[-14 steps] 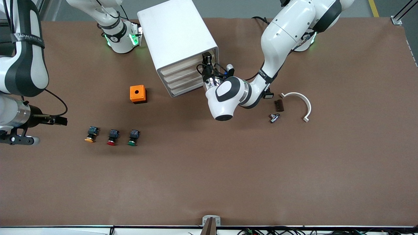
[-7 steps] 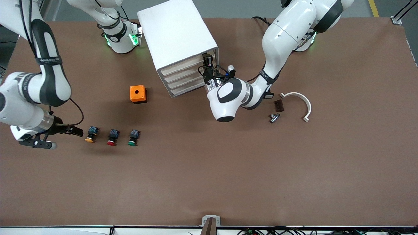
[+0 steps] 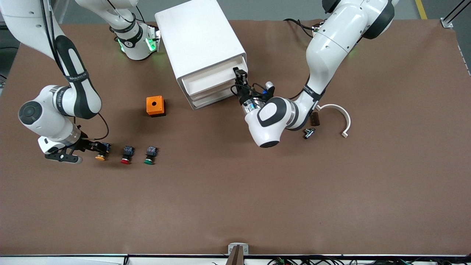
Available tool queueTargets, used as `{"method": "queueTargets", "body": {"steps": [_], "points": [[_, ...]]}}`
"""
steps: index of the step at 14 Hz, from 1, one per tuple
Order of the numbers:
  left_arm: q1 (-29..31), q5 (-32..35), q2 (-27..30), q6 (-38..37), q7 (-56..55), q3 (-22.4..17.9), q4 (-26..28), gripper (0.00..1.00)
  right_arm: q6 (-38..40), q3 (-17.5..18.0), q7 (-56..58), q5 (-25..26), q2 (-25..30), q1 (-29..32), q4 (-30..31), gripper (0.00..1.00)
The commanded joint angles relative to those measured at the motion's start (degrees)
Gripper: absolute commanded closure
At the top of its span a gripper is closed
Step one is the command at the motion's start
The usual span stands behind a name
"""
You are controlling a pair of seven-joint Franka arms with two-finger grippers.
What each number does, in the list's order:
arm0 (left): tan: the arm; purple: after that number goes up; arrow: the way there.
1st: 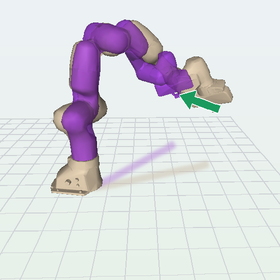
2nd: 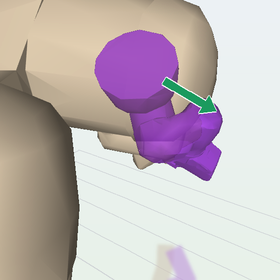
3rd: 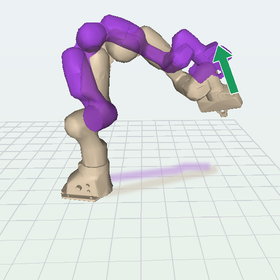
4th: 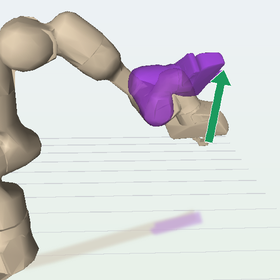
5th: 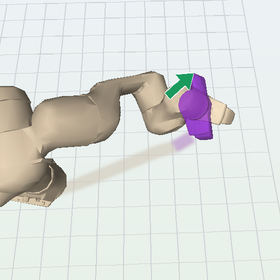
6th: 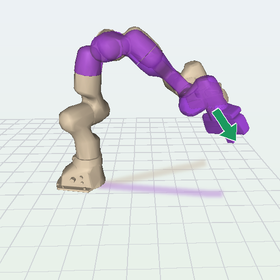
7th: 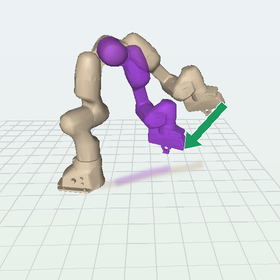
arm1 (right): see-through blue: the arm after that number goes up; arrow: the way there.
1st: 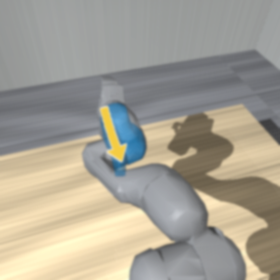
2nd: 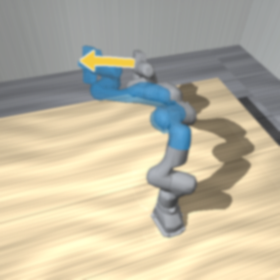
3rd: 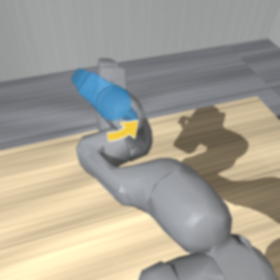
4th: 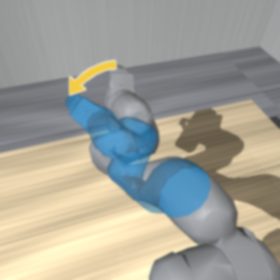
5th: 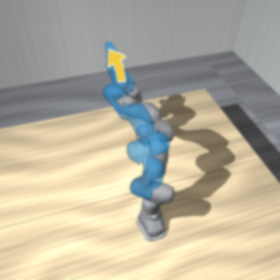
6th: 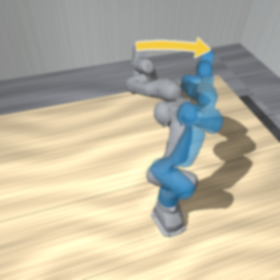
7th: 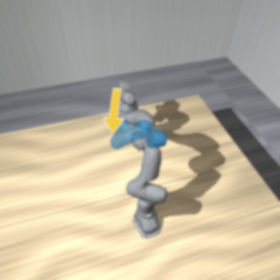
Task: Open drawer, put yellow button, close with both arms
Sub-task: 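Pull the drawer open with the left gripper while the right gripper grasps the yellow button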
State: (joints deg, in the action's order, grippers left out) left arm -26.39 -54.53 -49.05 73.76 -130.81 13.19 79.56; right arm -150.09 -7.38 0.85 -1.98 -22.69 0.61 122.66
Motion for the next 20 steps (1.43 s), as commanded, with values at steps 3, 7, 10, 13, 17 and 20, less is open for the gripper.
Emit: {"method": "queueTargets", "body": {"steps": [3, 7, 10, 13, 17, 20], "points": [[3.88, -0.05, 0.09, 1.39, 0.21, -2.1, -0.29, 0.88, -3.89, 0.43, 1.26, -0.65, -3.85, 0.36, 1.26, 0.0], [6.17, -0.32, 0.18, 1.39, 0.65, -3.6, -0.37, 0.87, -3.89, 0.43, 1.26, -0.65, -4.91, 0.45, 1.26, 0.02], [7.58, -0.32, 0.18, 1.39, 0.65, -3.69, -0.46, 0.87, -3.02, 0.52, 1.96, -0.65, -5.0, 0.71, 1.26, 0.41], [7.58, -0.32, 0.26, 1.39, 1.96, -3.69, -0.46, 0.55, 0.4, 0.61, 1.88, -0.74, -4.74, 0.8, 1.09, 0.84], [7.05, -0.85, 0.26, 1.65, 11.26, -3.52, -2.48, 0.0, 5.66, 0.61, 1.35, -0.83, -1.06, 0.71, 0.12, 1.0], [7.84, -0.93, 0.61, 1.65, 22.04, -3.52, -3.8, 0.0, 17.24, 0.7, -2.15, -3.89, 5.0, -0.34, -2.07, 1.0]]}}
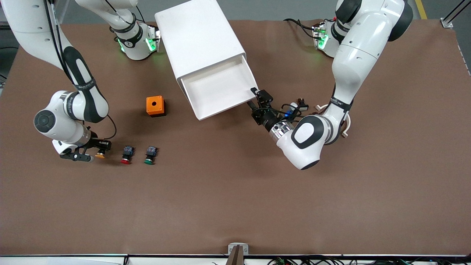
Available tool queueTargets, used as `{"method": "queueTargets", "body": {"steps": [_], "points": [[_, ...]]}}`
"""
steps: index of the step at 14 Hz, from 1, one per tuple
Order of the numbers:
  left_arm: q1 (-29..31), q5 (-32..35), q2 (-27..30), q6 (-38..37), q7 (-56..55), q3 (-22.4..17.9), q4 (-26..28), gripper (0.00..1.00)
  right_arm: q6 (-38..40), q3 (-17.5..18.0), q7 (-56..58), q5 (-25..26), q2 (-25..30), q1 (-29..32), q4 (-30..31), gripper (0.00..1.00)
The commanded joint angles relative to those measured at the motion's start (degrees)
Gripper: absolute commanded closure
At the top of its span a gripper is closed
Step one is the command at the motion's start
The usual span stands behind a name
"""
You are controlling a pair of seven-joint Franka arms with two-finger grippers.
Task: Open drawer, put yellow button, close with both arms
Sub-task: 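Carry the yellow button into the open drawer with the right gripper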
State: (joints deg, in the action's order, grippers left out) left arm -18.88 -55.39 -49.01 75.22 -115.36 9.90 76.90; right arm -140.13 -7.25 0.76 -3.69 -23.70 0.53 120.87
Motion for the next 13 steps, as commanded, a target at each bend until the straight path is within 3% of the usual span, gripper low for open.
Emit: {"method": "queueTargets", "body": {"steps": [1, 4, 8, 13], "points": [[0.77, -0.15, 0.67, 0.19, 11.68, -0.15, -1.83, 0.0, 12.11, 0.48, -4.34, -3.42, 9.17, -1.48, -0.72, 1.0], [0.86, 0.2, 0.5, 0.28, 23.04, -0.84, -5.78, 0.0, 24.08, 0.56, -16.17, -4.48, 18.66, -6.31, -1.34, 1.0], [-1.33, 3.25, 1.9, 2.55, 41.05, -6.9, -8.6, 0.0, 30.88, 0.74, -41.12, -4.48, 27.38, -19.03, -1.34, 1.0], [-3.62, 20.12, 8.04, 15.9, 53.82, -6.83, -8.61, 0.0, 30.01, 0.65, -71.82, -5.98, 26.79, -37.5, -7.48, 1.0]]}}
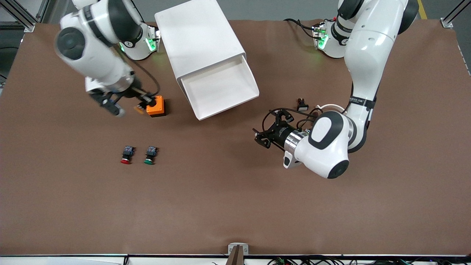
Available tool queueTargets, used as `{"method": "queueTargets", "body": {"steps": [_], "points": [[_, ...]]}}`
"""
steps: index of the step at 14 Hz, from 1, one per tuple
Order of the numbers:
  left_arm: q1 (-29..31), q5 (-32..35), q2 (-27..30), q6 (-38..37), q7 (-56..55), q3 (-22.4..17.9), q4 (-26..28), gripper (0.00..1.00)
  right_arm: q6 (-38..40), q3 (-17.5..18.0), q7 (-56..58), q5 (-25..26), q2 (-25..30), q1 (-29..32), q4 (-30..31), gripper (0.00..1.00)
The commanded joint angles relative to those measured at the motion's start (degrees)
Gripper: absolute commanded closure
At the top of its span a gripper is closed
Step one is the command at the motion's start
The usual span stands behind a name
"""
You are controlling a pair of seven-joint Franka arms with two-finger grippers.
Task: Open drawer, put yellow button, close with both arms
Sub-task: 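Carry the yellow button into the open drawer with the right gripper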
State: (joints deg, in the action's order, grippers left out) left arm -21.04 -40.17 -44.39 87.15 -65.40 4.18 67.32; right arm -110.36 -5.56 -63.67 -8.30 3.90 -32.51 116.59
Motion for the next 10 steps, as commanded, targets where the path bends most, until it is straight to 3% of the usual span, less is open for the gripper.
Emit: {"method": "queueTargets", "body": {"steps": [1, 4, 10], "points": [[-2.5, 9.45, 4.39, 6.51, 5.01, -0.93, 1.14, 0.0, 0.06, -1.11, -10.48, -1.37, -1.61, -6.32, -4.52, 1.0], [-7.43, 24.4, 7.11, 15.91, 5.2, -0.84, 2.11, 0.0, -4.32, -1.03, -20.14, -1.19, -3.72, -12.3, -5.5, 1.0], [-10.15, 35.84, 7.83, 22.97, 3.71, -0.75, 2.38, 0.0, -12.16, -1.03, -33.95, 0.56, -10.74, -20.74, -6.9, 1.0]]}}
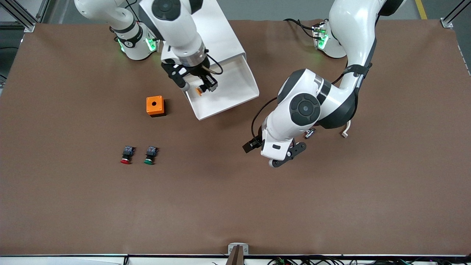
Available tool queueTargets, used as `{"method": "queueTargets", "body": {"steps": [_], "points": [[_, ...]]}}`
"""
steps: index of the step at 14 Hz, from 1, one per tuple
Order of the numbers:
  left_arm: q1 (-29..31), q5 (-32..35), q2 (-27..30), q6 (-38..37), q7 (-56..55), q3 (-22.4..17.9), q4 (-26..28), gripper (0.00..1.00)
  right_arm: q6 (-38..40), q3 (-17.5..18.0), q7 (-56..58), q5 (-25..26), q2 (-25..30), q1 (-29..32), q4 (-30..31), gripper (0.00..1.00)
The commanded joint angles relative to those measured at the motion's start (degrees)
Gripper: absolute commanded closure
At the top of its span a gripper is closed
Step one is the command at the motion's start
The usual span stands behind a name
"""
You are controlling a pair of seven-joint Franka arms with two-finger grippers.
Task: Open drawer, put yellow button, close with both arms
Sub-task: 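Carry the yellow button into the open drawer with the right gripper, then release the button in the drawer and lift the right gripper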
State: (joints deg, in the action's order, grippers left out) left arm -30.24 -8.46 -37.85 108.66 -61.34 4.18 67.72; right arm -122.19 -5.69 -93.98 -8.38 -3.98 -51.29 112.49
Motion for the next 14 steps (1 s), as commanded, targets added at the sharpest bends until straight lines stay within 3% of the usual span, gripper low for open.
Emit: {"method": "queueTargets", "body": {"steps": [1, 4, 8, 9, 11, 14], "points": [[-1.48, 6.67, 1.02, 1.56, -1.23, -0.67, 2.15, 0.0, -0.33, -0.9, -5.67, 1.34, -4.09, -3.01, -3.76, 1.0], [-2.01, 8.37, 0.85, 1.38, -8.33, -0.49, 3.12, 0.0, -0.33, -0.99, -9.29, 2.4, -6.74, -5.21, -5.44, 1.0], [-3.94, 7.93, 0.85, 0.86, -8.79, 0.74, 3.73, 0.0, -0.16, -0.9, -10.88, 3.28, -8.15, -6.01, -5.79, 0.99], [-4.12, 7.58, 0.85, 0.68, -8.97, 0.83, 3.91, 0.0, 0.02, -0.9, -10.79, 3.28, -8.15, -6.19, -5.79, 0.89], [-4.04, 6.18, 0.93, 0.5, -8.62, 3.36, 4.09, 0.0, 0.37, -0.9, -10.78, 3.02, -8.58, -5.58, -6.66, 0.0], [-4.12, 4.77, 1.37, 0.41, -8.62, 3.99, 5.14, 0.0, 0.81, -0.99, -4.68, 3.37, -9.12, -5.48, -8.6, 0.0]]}}
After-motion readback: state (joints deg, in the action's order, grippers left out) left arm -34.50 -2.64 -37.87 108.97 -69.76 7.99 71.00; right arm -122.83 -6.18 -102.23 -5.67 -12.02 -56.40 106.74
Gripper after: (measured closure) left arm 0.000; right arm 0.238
